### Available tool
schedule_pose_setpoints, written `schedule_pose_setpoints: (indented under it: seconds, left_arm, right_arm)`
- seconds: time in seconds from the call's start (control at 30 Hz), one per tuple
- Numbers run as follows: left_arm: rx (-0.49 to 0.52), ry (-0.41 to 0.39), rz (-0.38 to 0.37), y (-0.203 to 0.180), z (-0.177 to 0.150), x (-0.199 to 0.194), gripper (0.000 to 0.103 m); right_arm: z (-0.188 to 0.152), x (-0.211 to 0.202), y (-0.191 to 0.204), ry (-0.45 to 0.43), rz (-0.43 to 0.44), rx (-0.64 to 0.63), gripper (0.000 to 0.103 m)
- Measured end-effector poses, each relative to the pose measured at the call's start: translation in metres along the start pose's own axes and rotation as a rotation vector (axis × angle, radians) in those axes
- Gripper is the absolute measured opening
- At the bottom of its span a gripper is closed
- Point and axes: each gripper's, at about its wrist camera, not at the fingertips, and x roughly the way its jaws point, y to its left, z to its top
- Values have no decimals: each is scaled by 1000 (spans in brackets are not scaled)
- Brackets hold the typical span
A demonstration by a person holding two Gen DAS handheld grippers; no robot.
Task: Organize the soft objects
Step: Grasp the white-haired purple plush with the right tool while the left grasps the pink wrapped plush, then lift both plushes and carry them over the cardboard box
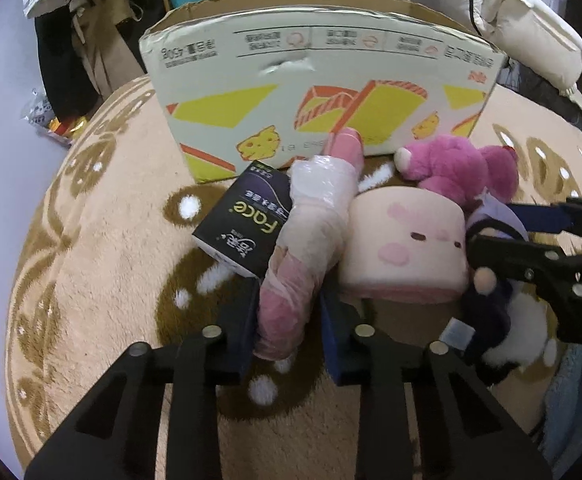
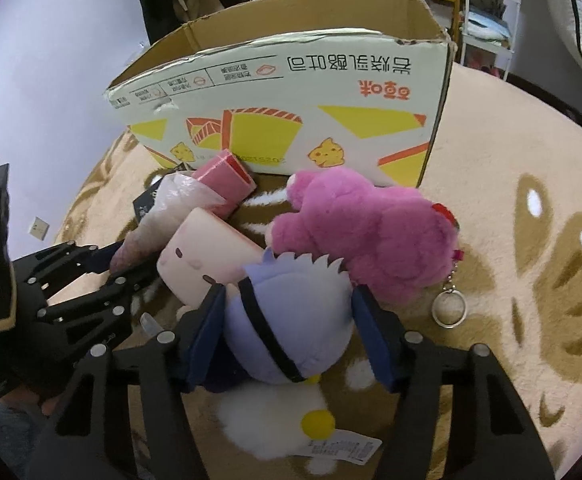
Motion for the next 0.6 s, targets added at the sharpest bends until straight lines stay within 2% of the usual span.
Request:
schedule_pose_setpoints:
  seconds: [0.37, 0.6]
  left_arm:
    - [-19, -46, -19, -10, -11, -30, 16]
    - [-48, -89, 18, -6, -14, -57, 15]
  right_arm:
    - [-1, -6, 5, -28, -15, -31, 64]
    - [-3, -35, 6, -118, -43, -46, 64]
